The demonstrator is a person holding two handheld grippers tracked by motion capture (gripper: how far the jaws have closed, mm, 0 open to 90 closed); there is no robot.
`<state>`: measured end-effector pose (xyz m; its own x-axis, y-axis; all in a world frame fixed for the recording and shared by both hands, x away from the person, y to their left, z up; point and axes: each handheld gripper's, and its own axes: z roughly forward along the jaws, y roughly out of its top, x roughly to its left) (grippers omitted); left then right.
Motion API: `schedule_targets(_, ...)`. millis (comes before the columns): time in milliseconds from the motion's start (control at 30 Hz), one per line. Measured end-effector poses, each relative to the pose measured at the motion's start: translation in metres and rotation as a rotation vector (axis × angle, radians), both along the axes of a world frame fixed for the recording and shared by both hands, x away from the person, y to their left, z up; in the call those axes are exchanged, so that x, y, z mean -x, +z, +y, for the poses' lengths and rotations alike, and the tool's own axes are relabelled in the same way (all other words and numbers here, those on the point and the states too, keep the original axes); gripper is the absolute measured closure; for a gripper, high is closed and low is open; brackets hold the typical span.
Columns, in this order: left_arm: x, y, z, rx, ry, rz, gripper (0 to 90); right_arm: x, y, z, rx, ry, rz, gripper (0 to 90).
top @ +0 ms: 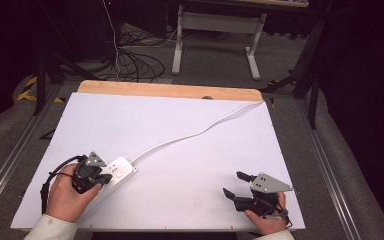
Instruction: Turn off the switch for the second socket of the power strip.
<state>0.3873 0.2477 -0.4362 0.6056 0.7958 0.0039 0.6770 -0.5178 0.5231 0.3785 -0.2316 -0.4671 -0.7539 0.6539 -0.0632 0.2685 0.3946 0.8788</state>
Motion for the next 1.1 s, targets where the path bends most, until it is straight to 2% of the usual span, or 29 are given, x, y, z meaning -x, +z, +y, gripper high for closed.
schedule_targets(433,0.007,0.018,0.0,0.031,-0.012,-0.051,89.9,-0.001,0.0,0.0,0.005,-0.006,0.002,28.2)
schedule_targets(600,0.007,0.019,0.002,0.03,-0.007,-0.059,89.9,0.0,0.0,0.0,0.007,-0.004,0.001,28.3)
schedule_targets(700,0.008,0.02,0.003,0.048,-0.009,-0.064,89.9,0.0,0.0,0.0,0.006,-0.005,0.001,28.3)
schedule_targets(733,0.009,0.021,0.003,0.076,-0.015,-0.084,89.6,0.0,0.0,0.0,0.006,-0.005,0.0,28.3)
schedule_targets(767,0.009,0.021,0.003,0.076,-0.015,-0.084,85.0,0.0,0.0,0.0,0.006,-0.005,0.0,28.3)
schedule_targets(800,0.009,0.022,0.003,0.09,-0.008,-0.103,71.0,0.0,0.0,0.0,0.006,-0.004,0.0,28.2)
schedule_targets(833,0.011,0.024,0.003,0.108,-0.008,-0.134,66.9,0.0,0.0,0.0,0.005,-0.004,-0.001,28.2)
schedule_targets(933,0.013,0.028,0.002,0.154,-0.022,-0.182,61.0,0.001,0.0,0.0,0.007,-0.003,-0.001,28.3)
schedule_targets(967,0.014,0.03,0.002,0.163,-0.023,-0.202,58.9,0.001,0.0,0.0,0.006,-0.003,-0.001,28.3)
schedule_targets(1000,0.014,0.03,0.002,0.163,-0.023,-0.202,55.4,0.001,0.0,0.0,0.006,-0.003,-0.001,28.3)
schedule_targets(1033,0.016,0.031,0.001,0.183,-0.031,-0.25,50.2,0.001,0.0,0.0,0.004,-0.004,-0.002,28.2)
schedule_targets(1067,0.016,0.033,0.001,0.184,-0.037,-0.269,45.5,0.001,0.0,0.0,0.004,-0.003,-0.002,28.3)
schedule_targets(1100,0.016,0.033,0.001,0.184,-0.037,-0.269,43.3,0.001,0.0,0.0,0.005,-0.003,-0.002,28.3)
